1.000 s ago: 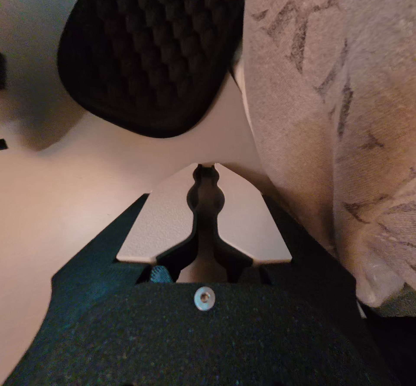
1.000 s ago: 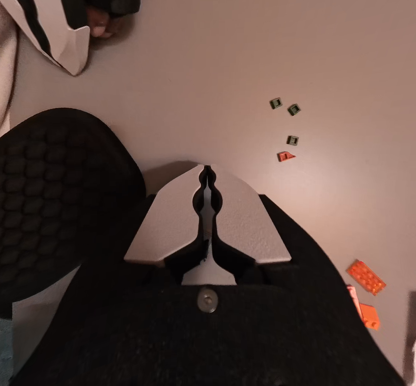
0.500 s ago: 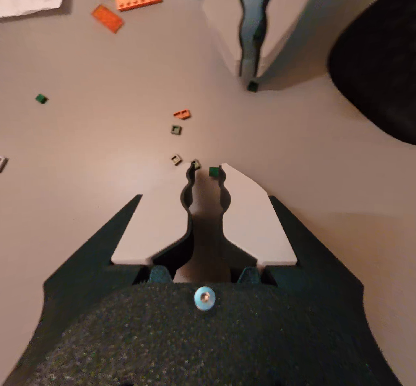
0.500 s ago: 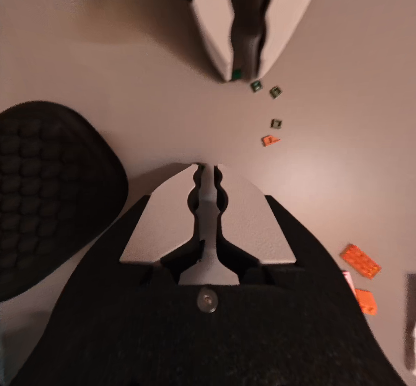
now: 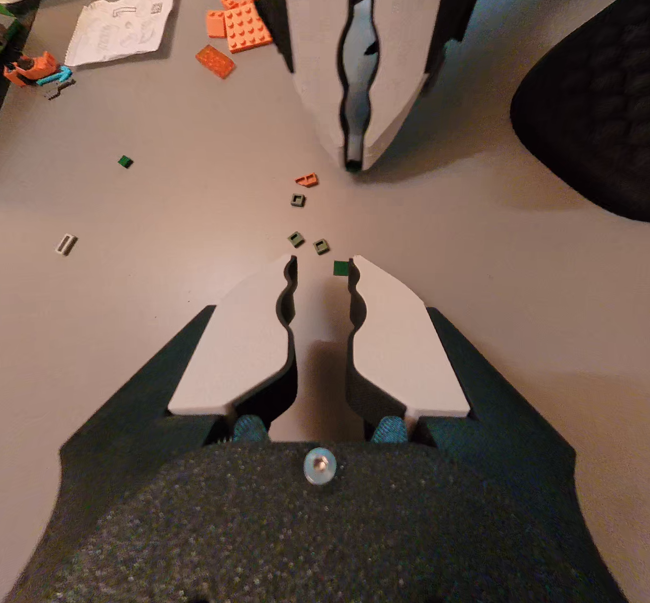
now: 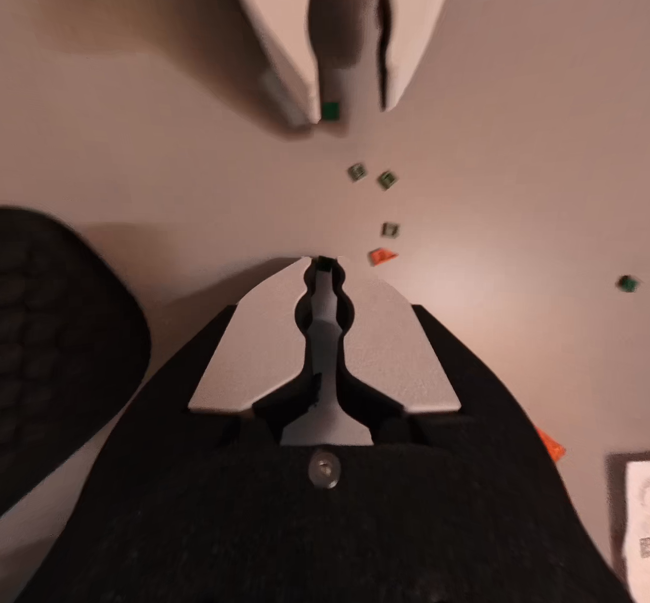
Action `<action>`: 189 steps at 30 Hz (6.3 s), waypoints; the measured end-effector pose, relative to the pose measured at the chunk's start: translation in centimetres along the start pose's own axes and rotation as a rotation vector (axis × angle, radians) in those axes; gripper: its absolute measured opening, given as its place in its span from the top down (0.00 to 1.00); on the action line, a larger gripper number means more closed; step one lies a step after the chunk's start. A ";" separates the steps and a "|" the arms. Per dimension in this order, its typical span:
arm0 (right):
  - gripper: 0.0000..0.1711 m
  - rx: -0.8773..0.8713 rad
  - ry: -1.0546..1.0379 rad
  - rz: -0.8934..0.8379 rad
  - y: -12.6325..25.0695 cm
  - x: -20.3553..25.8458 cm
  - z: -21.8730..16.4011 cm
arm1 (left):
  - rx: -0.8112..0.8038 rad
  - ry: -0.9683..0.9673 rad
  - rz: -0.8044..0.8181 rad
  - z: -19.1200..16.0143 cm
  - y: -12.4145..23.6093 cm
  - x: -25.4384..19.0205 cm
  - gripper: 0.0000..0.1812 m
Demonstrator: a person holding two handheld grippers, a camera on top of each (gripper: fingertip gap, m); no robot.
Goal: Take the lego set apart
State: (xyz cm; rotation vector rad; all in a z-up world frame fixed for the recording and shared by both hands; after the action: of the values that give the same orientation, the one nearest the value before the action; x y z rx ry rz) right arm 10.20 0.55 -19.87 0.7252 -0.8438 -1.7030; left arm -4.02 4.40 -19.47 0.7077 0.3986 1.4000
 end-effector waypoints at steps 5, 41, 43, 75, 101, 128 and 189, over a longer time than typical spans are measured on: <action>0.95 -0.141 0.007 -0.082 -0.1 -1.3 2.4 | -0.064 -0.022 0.002 0.2 -0.7 0.1 0.85; 0.91 0.090 -0.173 -0.099 4.0 3.9 -6.5 | -0.007 -0.123 0.022 1.7 -0.8 -0.8 0.90; 0.91 0.054 -0.160 -0.101 3.5 2.9 -5.7 | 0.005 -0.123 -0.081 1.5 -0.9 -2.3 0.89; 0.85 -0.060 -0.334 -0.325 0.1 -14.1 -1.4 | -0.017 0.031 0.224 0.0 -0.5 3.4 0.90; 1.00 -0.148 -0.241 -0.115 2.0 -8.6 -0.8 | 0.239 0.110 0.023 -0.5 -5.8 19.3 0.83; 0.90 -0.045 -0.364 -0.280 -4.0 -18.3 1.6 | 0.131 0.061 -0.120 1.7 -0.7 0.8 0.96; 0.77 -0.002 0.039 0.111 -0.6 -2.8 2.6 | -0.025 0.104 0.036 -0.8 1.3 0.3 0.92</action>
State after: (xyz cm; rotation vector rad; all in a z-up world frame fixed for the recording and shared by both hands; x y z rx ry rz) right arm 8.58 3.80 -18.72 0.6951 -0.8397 -1.5859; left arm -5.48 4.92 -19.14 0.6260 0.4511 1.4770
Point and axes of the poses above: each gripper's, where its closed fingertips meet, y back along the fingers, z out of its top, x = y × z across the jaws, the point moved 7 cm from there along y, back along the fingers, and after that the axes turned 1 degree about -x, right-handed, at the moved point
